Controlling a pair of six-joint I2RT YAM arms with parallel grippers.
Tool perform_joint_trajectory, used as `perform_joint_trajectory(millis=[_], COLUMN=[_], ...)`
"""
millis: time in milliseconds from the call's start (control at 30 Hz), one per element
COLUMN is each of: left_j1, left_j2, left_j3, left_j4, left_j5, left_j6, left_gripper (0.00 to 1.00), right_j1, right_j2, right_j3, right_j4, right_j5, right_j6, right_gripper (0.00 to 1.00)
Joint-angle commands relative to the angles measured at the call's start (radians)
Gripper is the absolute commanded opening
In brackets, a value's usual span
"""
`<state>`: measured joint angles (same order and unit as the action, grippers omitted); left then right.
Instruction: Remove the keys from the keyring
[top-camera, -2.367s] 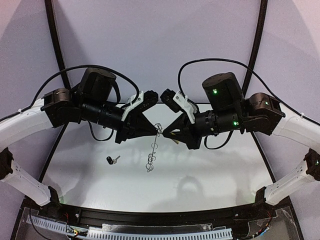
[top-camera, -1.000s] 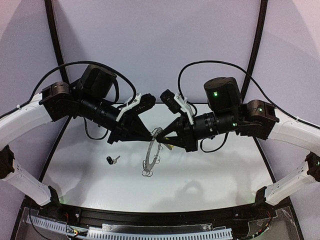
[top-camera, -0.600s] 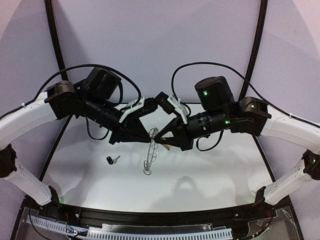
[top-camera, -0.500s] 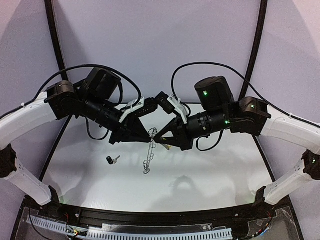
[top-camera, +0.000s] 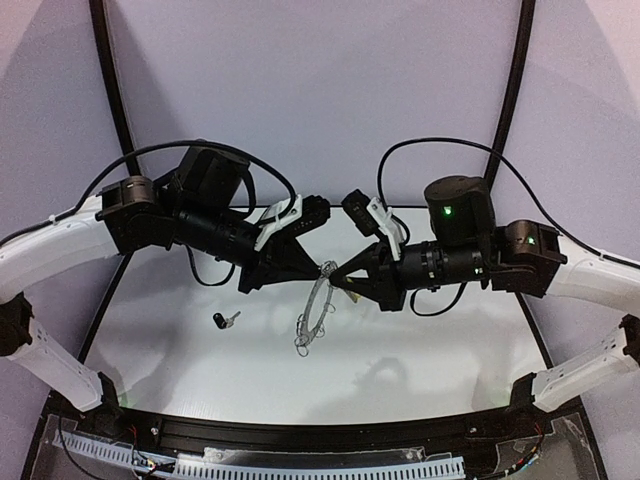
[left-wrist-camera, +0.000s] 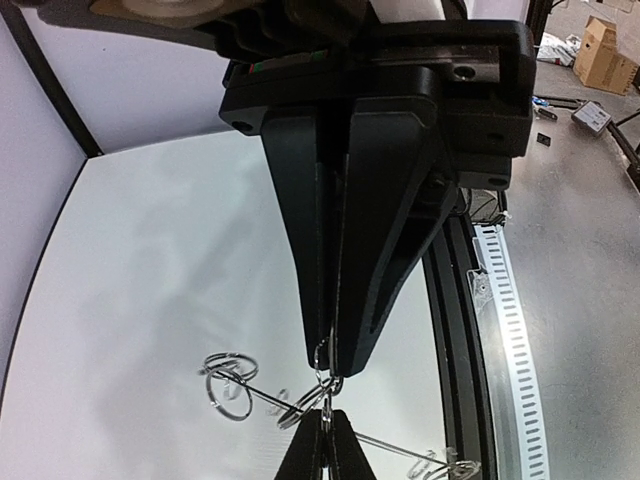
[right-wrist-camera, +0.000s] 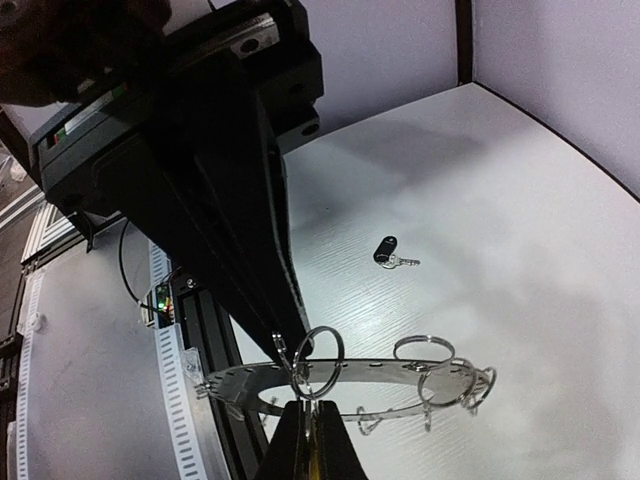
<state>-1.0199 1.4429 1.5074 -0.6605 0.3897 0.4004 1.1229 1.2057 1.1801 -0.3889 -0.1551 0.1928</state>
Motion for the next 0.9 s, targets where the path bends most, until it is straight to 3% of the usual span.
perform_joint_trajectory(millis=[0,167,200,233,267,300,333,367,600,700,800,867], left_j1=[0.031,0.031,0.031,0.031,0.031,0.031,0.031,0.031,0.031,0.031,0.031,0.031], left_j2=[-0.036,-0.023,-0.021,-0.018,0.005,0.014,0.023,0.04,0.011,0.009,0.019,0.014], left_j3=[-0.029,-0.015,-0.016,-0.018,-0.021,-0.023,-0.024,-0.029,-0.093,-0.128,-0.149,-0.161], left_j4=[-0.052,-0.031,-0.023,-0.016,0.003,0.01,0.016,0.023,0.066,0.096,0.121,0.098], left_j5=[-0.105,-0.057,-0.033,-0.023,0.0,0.004,0.006,0.003,-0.087,-0.087,-0.041,0.093], left_j6=[-0.03,-0.042,-0.045,-0.052,-0.067,-0.094,-0.107,-0.129,-0.185,-0.237,-0.263,-0.19], left_gripper=[0.01,0.01,0.01,0.01,0.01,0.01,0.01,0.01,0.01,0.01,0.01,0.01], right_j1=[-0.028,-0.03,-0.03,-0.03,-0.03,-0.03,-0.029,-0.03,-0.035,-0.081,-0.118,-0.12], right_j2=[-0.031,-0.02,-0.017,-0.013,-0.009,-0.008,-0.008,-0.014,-0.124,-0.166,-0.187,-0.224], right_j3=[-0.071,-0.096,-0.094,-0.087,-0.07,-0.062,-0.053,-0.034,-0.05,-0.099,-0.138,-0.184], right_j4=[-0.101,0.007,0.023,0.033,0.054,0.058,0.062,0.051,-0.097,-0.178,-0.237,-0.206], right_j5=[0.071,0.019,0.022,0.03,0.037,0.045,0.059,0.119,0.519,0.591,0.652,0.698], right_j6=[0.006,-0.024,-0.033,-0.037,-0.037,-0.033,-0.029,0.012,0.178,0.302,0.398,0.417], right_gripper=[0.0,0.01,0.1,0.26,0.44,0.71,0.92,0.98,0.98,0.98,0.98,0.98])
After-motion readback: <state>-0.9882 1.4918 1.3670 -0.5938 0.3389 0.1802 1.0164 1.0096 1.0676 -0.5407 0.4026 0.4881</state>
